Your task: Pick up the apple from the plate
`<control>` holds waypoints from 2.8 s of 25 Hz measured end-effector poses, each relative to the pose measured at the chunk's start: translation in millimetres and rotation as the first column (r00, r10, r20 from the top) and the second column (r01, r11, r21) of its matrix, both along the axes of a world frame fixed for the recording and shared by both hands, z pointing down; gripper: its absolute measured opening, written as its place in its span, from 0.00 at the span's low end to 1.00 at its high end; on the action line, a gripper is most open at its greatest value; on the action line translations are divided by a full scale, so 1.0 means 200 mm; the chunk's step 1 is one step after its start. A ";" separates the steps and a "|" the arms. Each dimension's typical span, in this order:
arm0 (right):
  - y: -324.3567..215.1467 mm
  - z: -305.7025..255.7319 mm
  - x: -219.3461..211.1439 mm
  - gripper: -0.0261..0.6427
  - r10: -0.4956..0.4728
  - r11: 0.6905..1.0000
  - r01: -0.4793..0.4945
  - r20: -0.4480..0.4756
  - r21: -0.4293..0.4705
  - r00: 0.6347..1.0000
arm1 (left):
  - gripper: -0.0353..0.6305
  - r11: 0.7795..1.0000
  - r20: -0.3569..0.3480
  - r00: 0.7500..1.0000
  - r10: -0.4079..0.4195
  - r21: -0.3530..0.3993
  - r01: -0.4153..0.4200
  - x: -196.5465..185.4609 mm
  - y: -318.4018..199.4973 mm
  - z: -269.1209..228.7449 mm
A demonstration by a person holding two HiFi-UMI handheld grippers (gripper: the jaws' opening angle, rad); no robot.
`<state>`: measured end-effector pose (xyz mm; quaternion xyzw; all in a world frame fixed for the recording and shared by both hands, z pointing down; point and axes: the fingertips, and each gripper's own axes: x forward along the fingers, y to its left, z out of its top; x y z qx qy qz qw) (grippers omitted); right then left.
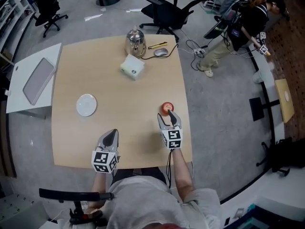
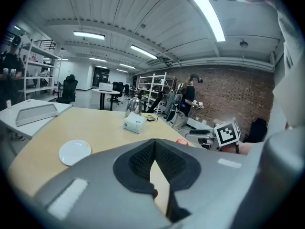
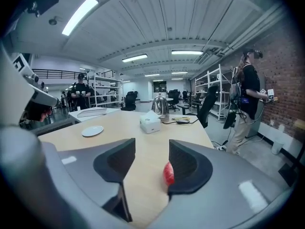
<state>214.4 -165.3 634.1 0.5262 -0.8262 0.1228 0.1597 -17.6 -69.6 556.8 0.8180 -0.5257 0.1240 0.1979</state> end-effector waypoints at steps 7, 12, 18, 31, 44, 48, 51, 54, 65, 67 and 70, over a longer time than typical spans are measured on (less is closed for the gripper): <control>0.06 -0.08 -0.13 0.31 -0.033 0.999 0.032 0.023 0.012 0.999 | 0.08 0.999 -0.010 1.000 -0.026 0.037 0.026 -0.08 0.01 -0.06; 0.15 -0.16 -0.25 0.27 -0.051 0.998 0.049 0.051 0.026 0.997 | 0.08 0.999 -0.019 0.999 -0.028 0.045 0.029 -0.12 0.05 -0.11; 0.22 -0.28 -0.34 0.23 -0.060 0.996 0.055 0.077 0.063 0.995 | 0.08 0.997 -0.029 0.999 -0.045 0.063 0.046 -0.19 0.07 -0.15; 0.32 -0.43 -0.51 0.12 -0.094 0.991 0.083 0.110 0.105 0.989 | 0.08 0.993 -0.032 0.998 -0.047 0.103 0.050 -0.29 0.09 -0.24; 0.40 -0.46 -0.58 0.05 -0.113 0.987 0.099 0.111 0.125 0.987 | 0.08 0.992 -0.024 0.998 -0.049 0.116 0.052 -0.35 0.12 -0.26; 0.42 -0.44 -0.58 0.05 -0.120 0.988 0.106 0.127 0.109 0.985 | 0.08 0.991 -0.024 0.998 -0.055 0.121 0.057 -0.36 0.11 -0.26; 0.42 -0.45 -0.59 0.05 -0.125 0.988 0.111 0.135 0.107 0.983 | 0.08 0.990 -0.023 0.998 -0.054 0.126 0.057 -0.36 0.11 -0.27; 0.43 -0.44 -0.60 0.05 -0.128 0.987 0.115 0.123 0.109 0.984 | 0.08 0.990 -0.023 0.998 -0.053 0.127 0.056 -0.35 0.11 -0.27; 0.42 -0.45 -0.60 0.05 -0.128 0.987 0.114 0.122 0.117 0.984 | 0.08 0.990 -0.020 0.998 -0.055 0.125 0.057 -0.36 0.11 -0.27; 0.42 -0.45 -0.60 0.05 -0.129 0.986 0.115 0.122 0.118 0.984 | 0.08 0.991 -0.019 0.998 -0.055 0.125 0.057 -0.36 0.11 -0.27; 0.43 -0.45 -0.60 0.05 -0.129 0.987 0.114 0.125 0.117 0.984 | 0.08 0.990 -0.017 0.998 -0.056 0.127 0.057 -0.36 0.11 -0.28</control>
